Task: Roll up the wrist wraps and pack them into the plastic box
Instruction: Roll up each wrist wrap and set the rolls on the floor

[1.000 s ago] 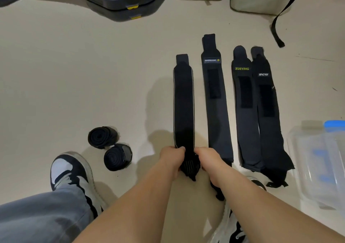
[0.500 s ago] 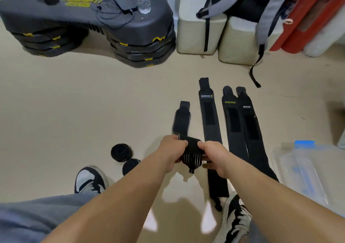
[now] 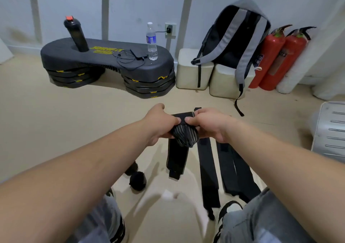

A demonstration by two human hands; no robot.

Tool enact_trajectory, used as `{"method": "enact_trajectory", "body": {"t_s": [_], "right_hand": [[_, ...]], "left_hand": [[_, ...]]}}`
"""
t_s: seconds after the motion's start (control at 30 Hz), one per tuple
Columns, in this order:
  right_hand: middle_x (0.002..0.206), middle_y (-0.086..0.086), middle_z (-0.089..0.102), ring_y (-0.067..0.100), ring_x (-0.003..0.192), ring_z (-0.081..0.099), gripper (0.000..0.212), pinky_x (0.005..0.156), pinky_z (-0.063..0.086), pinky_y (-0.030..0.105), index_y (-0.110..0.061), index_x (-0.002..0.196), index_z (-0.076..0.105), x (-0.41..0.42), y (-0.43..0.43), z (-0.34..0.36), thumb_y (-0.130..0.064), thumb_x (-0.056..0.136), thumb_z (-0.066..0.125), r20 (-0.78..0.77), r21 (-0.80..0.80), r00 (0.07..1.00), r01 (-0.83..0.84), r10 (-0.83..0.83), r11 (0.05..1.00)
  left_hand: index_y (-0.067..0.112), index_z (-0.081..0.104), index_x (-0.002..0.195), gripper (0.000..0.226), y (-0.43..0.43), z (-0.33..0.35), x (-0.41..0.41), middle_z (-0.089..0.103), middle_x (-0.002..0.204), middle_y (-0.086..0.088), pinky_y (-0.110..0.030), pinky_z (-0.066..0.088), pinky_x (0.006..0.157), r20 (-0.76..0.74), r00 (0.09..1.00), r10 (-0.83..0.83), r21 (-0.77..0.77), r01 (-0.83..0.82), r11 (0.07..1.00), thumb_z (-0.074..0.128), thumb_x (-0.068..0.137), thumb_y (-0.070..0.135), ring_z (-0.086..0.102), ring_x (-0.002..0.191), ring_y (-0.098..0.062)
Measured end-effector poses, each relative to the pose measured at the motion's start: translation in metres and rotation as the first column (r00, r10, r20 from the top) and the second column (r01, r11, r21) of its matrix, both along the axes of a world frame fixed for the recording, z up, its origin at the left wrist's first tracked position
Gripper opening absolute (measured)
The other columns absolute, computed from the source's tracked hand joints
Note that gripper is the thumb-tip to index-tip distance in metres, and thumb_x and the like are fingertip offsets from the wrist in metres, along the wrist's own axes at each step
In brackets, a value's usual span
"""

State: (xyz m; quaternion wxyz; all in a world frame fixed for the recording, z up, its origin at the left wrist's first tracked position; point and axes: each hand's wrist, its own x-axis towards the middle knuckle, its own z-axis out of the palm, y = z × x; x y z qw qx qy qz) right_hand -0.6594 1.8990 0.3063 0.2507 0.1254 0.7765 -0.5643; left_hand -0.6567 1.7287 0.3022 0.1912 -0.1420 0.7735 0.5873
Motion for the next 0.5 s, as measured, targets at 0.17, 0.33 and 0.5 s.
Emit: {"method": "enact_trajectory", "body": {"t_s": [0.17,0.33,0.5], "right_hand": [[0.081,0.008,0.067,0.023,0.076,0.066,0.019,0.076,0.063,0.041,-0.013,0.084,0.060,0.008,-0.012,0.034,-0.008,0.097,0.072,-0.037,-0.052,0.999,0.021,-0.023,0.998],[0.104,0.012,0.074,0.025,0.086,0.073,0.023,0.073,0.062,0.041,-0.017,0.111,0.062,0.010,-0.011,0.017,-0.011,0.094,0.077,-0.069,-0.217,0.948,0.289,-0.310,0.932],[0.093,0.007,0.073,0.019,0.075,0.068,0.010,0.061,0.055,0.032,-0.016,0.095,0.074,-0.008,-0.013,0.005,-0.009,0.099,0.068,-0.124,-0.174,0.939,0.297,-0.320,0.939]], "left_hand": [[0.013,0.058,0.133,0.030,-0.015,0.039,0.018,0.073,0.116,-0.024,-0.039,0.068,0.070,0.003,0.996,-0.094,0.036,0.093,0.995,0.065,0.104,0.011,0.074,0.079,-0.031],[0.012,0.069,0.116,0.015,-0.020,0.032,0.023,0.076,0.105,-0.018,-0.041,0.065,0.077,-0.119,0.989,-0.082,0.073,0.091,0.993,0.065,0.103,0.008,0.073,0.082,-0.023],[0.006,0.072,0.110,0.013,-0.011,0.011,0.005,0.073,0.084,-0.015,-0.031,0.061,0.071,-0.237,0.970,-0.053,-0.019,0.050,0.999,0.063,0.102,0.003,0.068,0.071,-0.019]]}}
